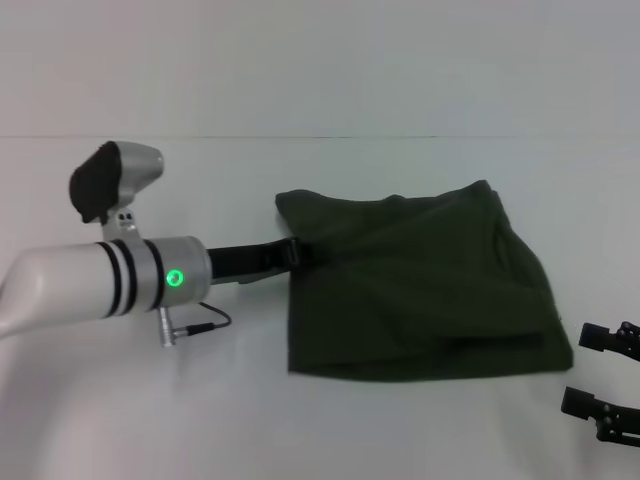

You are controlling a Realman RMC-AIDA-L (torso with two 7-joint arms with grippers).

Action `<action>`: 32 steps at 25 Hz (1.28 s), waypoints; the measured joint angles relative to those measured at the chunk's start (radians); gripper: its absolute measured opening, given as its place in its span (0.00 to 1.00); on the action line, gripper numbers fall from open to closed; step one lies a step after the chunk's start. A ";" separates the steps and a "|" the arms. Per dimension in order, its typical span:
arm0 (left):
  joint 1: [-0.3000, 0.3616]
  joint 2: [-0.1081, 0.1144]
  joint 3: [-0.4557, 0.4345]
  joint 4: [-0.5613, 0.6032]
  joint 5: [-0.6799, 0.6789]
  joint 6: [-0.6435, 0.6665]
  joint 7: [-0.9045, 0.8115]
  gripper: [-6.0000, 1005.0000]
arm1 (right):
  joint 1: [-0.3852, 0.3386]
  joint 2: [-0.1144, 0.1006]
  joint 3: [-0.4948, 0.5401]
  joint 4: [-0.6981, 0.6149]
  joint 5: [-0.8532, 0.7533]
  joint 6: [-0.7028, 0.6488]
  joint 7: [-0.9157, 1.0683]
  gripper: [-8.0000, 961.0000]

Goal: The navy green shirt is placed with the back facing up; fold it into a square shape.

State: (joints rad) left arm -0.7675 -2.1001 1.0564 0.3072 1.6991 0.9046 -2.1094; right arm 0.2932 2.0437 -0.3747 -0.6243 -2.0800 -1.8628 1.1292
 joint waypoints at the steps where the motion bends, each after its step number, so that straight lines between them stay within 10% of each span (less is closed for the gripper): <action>1: 0.003 0.014 0.003 -0.001 0.003 0.011 -0.005 0.17 | 0.001 0.000 0.002 0.000 0.000 -0.001 0.000 0.97; 10: 0.060 0.086 0.003 0.015 0.021 0.065 -0.032 0.17 | 0.011 0.004 0.011 0.000 0.000 -0.003 0.000 0.97; 22: 0.147 0.035 -0.019 0.142 0.009 0.165 0.007 0.16 | 0.018 0.015 0.012 0.000 0.000 0.001 -0.009 0.97; 32: 0.158 0.048 -0.032 0.139 0.026 0.162 -0.033 0.53 | 0.023 0.021 0.014 0.000 0.039 0.007 -0.014 0.97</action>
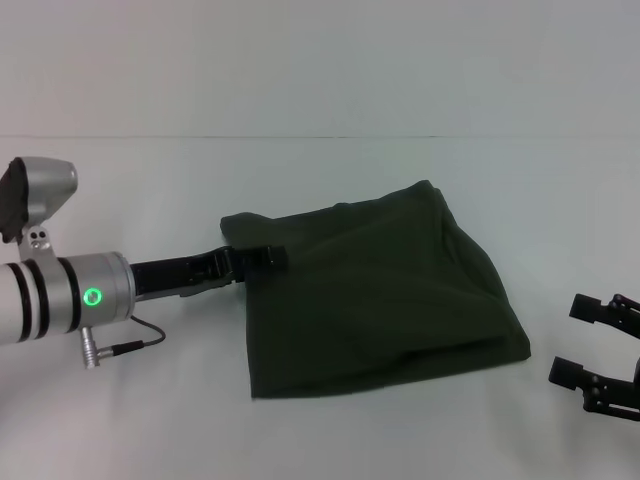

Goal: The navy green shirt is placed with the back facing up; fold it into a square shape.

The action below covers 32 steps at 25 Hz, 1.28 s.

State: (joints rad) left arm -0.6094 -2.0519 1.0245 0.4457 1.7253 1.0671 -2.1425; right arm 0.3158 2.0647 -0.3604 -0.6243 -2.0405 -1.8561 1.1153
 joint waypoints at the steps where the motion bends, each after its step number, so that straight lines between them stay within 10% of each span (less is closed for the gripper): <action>1: 0.004 0.004 0.000 0.000 0.000 -0.001 -0.001 0.57 | 0.001 0.000 0.000 0.000 0.002 0.000 0.000 0.97; 4: 0.018 0.013 -0.007 0.018 -0.003 0.012 0.017 0.78 | 0.005 0.000 0.000 0.000 0.005 0.000 -0.001 0.97; 18: 0.102 0.016 -0.220 0.096 -0.002 0.391 0.311 0.90 | 0.169 0.031 -0.043 0.149 0.088 0.223 -0.093 0.95; 29: 0.178 -0.031 -0.283 0.148 -0.005 0.514 0.574 0.90 | 0.289 0.035 -0.080 0.320 0.087 0.469 -0.235 0.75; 32: 0.179 -0.034 -0.282 0.147 -0.001 0.511 0.578 0.90 | 0.305 0.035 -0.117 0.353 0.086 0.551 -0.246 0.52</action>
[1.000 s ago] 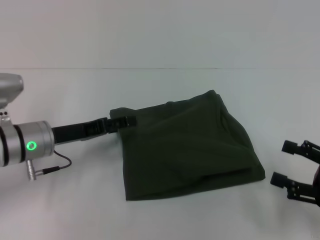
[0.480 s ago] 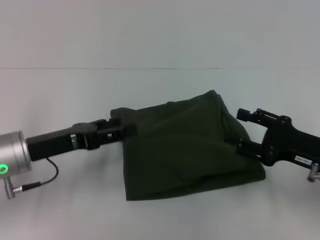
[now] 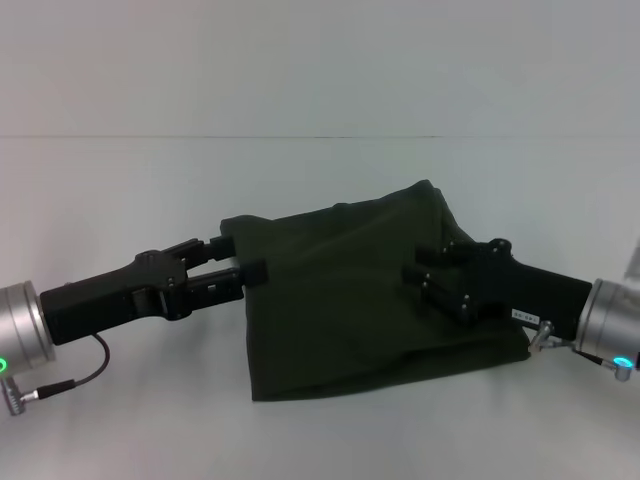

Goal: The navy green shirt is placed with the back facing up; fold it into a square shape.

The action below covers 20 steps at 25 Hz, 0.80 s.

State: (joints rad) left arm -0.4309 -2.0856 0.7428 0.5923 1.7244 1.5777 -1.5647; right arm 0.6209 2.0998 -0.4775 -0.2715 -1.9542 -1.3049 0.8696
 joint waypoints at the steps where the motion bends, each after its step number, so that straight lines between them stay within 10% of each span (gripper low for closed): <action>1: 0.001 0.000 0.000 0.000 0.000 -0.001 0.002 0.90 | 0.002 0.000 -0.012 0.007 0.000 0.024 -0.001 0.48; 11: 0.006 -0.003 -0.001 0.000 0.001 -0.002 0.009 0.90 | -0.056 -0.005 -0.038 0.025 0.001 0.130 -0.001 0.03; 20: 0.006 -0.004 -0.002 0.000 0.001 -0.003 0.009 0.90 | -0.105 -0.008 -0.028 0.017 0.003 0.163 0.004 0.01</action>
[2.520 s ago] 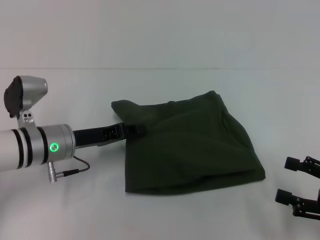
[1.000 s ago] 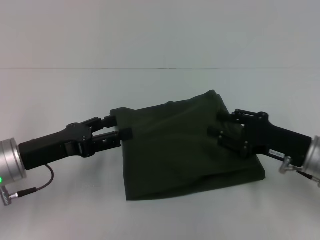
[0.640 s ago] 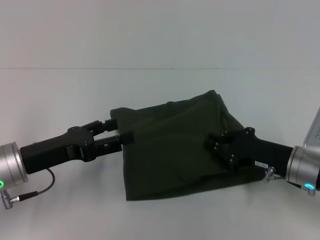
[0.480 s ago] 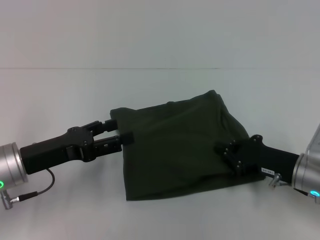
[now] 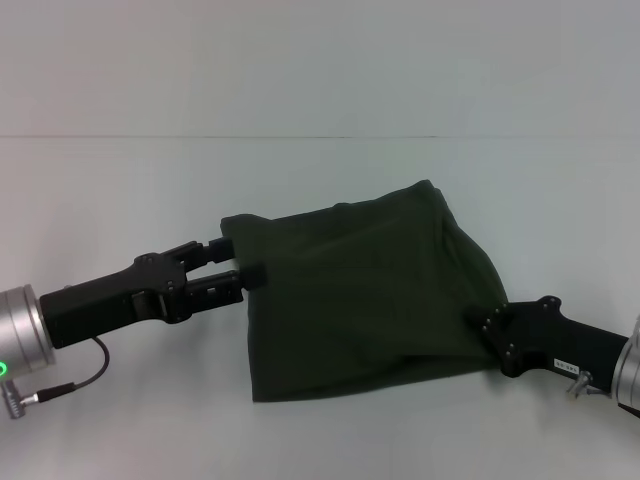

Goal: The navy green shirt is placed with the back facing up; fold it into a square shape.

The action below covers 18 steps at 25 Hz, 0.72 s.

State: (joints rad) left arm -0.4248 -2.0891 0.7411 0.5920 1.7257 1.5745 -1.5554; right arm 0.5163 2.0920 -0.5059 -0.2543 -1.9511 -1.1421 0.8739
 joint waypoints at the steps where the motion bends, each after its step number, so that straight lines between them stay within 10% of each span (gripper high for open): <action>1: 0.000 0.000 0.001 0.000 0.000 0.000 0.000 0.90 | -0.003 0.000 0.000 0.000 0.000 0.003 0.001 0.01; 18: -0.002 -0.006 -0.003 0.000 0.001 -0.001 0.014 0.90 | 0.025 0.005 0.124 -0.018 0.052 -0.161 -0.006 0.01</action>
State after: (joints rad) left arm -0.4269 -2.0952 0.7381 0.5921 1.7272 1.5739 -1.5416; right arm 0.5412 2.0969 -0.3815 -0.2722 -1.8996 -1.3027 0.8679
